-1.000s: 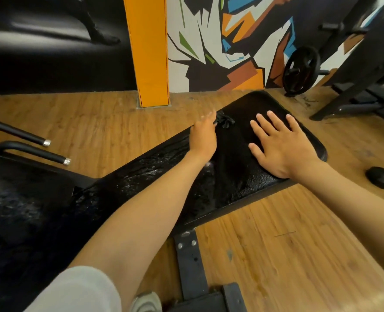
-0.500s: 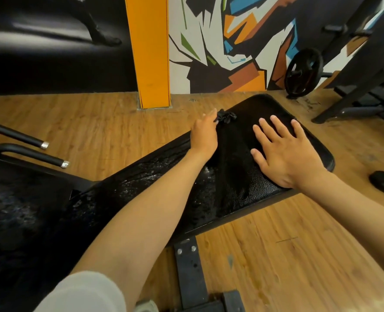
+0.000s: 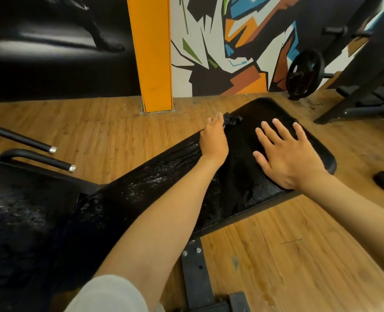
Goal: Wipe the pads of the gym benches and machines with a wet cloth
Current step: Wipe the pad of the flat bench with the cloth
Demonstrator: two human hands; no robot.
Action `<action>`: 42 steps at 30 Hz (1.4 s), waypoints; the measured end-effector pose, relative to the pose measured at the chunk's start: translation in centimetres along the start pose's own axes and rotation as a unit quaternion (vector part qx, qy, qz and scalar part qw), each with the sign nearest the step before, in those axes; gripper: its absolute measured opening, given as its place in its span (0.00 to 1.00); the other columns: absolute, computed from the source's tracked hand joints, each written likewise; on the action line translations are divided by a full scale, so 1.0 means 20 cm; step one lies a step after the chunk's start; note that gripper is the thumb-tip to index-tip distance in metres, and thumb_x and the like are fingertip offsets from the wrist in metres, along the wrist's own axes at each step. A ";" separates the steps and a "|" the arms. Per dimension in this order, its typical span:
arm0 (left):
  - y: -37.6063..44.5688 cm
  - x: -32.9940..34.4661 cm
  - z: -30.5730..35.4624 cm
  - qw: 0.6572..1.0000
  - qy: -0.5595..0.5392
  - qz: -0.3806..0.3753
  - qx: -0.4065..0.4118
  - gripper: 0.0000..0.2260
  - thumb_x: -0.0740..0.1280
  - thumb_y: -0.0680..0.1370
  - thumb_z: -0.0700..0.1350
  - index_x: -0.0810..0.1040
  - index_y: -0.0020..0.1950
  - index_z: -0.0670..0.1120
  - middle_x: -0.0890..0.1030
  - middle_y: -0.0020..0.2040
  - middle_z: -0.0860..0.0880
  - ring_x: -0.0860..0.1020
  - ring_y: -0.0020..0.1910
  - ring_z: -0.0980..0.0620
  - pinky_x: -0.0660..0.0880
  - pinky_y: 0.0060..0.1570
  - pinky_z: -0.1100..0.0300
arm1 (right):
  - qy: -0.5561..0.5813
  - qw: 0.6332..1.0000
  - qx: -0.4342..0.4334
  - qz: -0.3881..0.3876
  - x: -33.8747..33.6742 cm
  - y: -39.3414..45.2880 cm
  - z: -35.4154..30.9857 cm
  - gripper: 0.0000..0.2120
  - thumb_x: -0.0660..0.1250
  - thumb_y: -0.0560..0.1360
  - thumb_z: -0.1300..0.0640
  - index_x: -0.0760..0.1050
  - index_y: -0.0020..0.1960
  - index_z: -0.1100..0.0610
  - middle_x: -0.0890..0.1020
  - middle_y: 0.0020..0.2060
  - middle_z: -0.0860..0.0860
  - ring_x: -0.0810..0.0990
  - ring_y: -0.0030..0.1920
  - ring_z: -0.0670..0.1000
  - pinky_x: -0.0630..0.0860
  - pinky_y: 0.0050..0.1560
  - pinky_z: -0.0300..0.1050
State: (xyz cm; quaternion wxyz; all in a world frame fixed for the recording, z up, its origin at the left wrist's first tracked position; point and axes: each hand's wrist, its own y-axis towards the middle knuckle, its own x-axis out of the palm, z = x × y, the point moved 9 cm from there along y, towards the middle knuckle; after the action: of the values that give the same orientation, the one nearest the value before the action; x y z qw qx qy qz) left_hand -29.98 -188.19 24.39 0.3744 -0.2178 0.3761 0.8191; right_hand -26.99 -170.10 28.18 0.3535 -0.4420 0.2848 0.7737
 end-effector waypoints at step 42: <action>0.03 0.04 -0.02 0.999 -0.031 -0.037 0.012 0.21 0.61 0.84 0.35 0.70 0.78 0.43 0.80 0.65 0.40 0.80 0.62 0.41 0.79 0.59 0.45 | 0.012 1.000 0.004 0.001 -0.01 0.00 -0.01 0.38 0.34 0.79 0.38 0.52 0.83 0.56 0.56 0.82 0.55 0.50 0.82 0.58 0.48 0.80 0.60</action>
State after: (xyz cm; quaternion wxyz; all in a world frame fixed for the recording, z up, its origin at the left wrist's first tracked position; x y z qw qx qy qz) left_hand -30.94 -188.39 23.90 0.4184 -0.2014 0.3660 0.8065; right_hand -26.85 -170.36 28.16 0.3504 -0.4498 0.2926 0.7677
